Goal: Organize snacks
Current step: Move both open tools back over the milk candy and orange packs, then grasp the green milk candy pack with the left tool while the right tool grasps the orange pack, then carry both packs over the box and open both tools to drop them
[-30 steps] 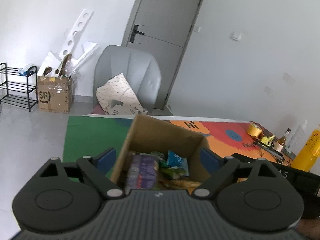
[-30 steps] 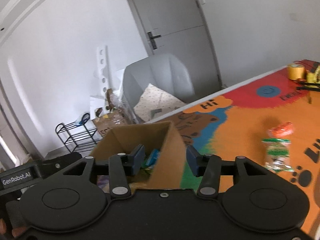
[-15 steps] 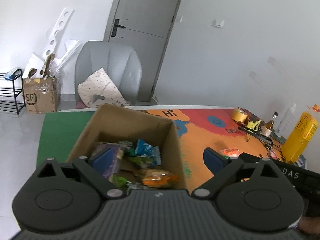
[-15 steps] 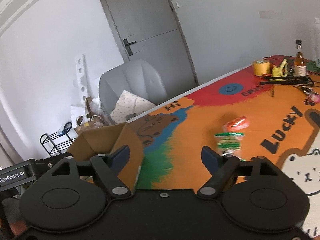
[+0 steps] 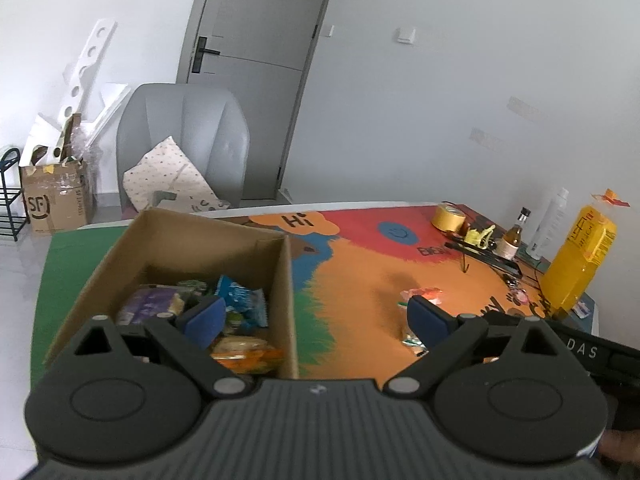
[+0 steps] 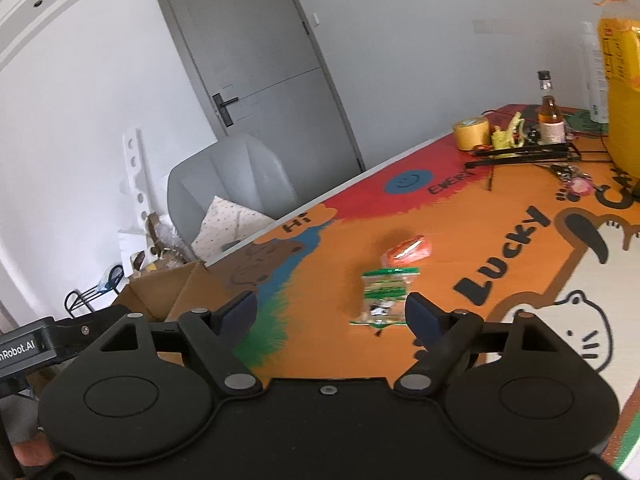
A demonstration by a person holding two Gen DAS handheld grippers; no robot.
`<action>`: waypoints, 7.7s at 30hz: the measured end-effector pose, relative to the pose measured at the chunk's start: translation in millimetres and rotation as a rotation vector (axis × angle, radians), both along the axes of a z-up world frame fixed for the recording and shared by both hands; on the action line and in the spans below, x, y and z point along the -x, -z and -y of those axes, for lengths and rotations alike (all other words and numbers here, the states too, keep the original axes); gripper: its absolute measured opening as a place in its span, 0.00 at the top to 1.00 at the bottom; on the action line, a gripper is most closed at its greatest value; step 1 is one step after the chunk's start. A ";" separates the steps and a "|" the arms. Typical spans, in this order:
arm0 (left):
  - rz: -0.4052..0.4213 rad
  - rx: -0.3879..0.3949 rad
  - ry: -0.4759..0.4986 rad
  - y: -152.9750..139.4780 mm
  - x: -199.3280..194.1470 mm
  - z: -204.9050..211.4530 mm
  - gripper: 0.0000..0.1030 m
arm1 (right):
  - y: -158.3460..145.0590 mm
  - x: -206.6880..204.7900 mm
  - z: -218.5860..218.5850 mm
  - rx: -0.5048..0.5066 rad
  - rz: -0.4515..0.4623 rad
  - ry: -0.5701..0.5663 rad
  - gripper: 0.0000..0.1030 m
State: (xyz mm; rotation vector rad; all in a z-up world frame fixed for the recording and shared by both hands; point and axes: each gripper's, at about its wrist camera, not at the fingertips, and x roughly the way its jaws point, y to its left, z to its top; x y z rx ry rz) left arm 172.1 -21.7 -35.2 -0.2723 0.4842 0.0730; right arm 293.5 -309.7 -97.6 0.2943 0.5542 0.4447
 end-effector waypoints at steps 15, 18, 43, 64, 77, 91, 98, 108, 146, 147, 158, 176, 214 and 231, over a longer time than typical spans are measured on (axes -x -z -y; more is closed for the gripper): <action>-0.019 -0.016 0.056 3.7 -21.1 34.3 0.06 | 12.8 -9.5 39.1 -0.024 -0.015 0.047 0.23; -0.021 -0.020 0.070 5.2 -26.9 42.5 0.06 | 17.1 -13.3 44.3 -0.033 -0.025 0.050 0.25; -0.129 -0.075 0.160 39.4 -116.6 105.0 0.08 | 48.5 -63.8 79.5 -0.086 -0.097 0.113 0.24; -0.202 -0.089 0.161 90.9 -164.8 129.4 0.12 | 80.3 -99.1 87.1 -0.133 -0.157 0.131 0.22; -0.224 -0.078 0.155 101.0 -170.7 121.5 0.55 | 78.3 -113.7 68.9 -0.121 -0.159 0.102 0.22; -0.154 -0.045 0.049 78.6 -165.7 83.3 0.55 | 75.0 -135.5 31.4 -0.108 -0.156 0.062 0.22; -0.129 -0.026 0.000 72.4 -168.4 65.7 0.55 | 72.5 -152.6 11.6 -0.080 -0.153 0.054 0.22; -0.138 0.013 -0.030 79.2 -172.5 49.9 0.55 | 73.9 -177.6 -23.1 0.039 -0.134 0.073 0.22; -0.073 0.008 0.003 32.0 -82.2 51.6 0.55 | 52.2 -76.9 4.5 -0.036 -0.096 -0.012 0.84; -0.068 0.008 0.003 29.6 -79.5 50.6 0.55 | 49.6 -73.9 4.1 -0.039 -0.090 -0.016 0.84; -0.005 0.004 -0.019 1.6 -48.6 23.4 0.55 | 13.9 -50.7 -21.2 -0.034 -0.003 -0.067 0.84; 0.036 0.006 -0.104 -19.3 -7.3 -42.2 0.55 | -32.4 -17.7 -70.1 -0.039 0.100 -0.176 0.84; -0.014 0.089 -0.220 -1.7 14.3 -117.3 0.13 | -34.9 -6.4 -161.1 0.006 0.055 -0.280 0.52; -0.039 0.025 -0.182 -3.5 25.3 -86.8 0.00 | -30.7 15.5 -105.2 0.028 0.039 -0.201 0.25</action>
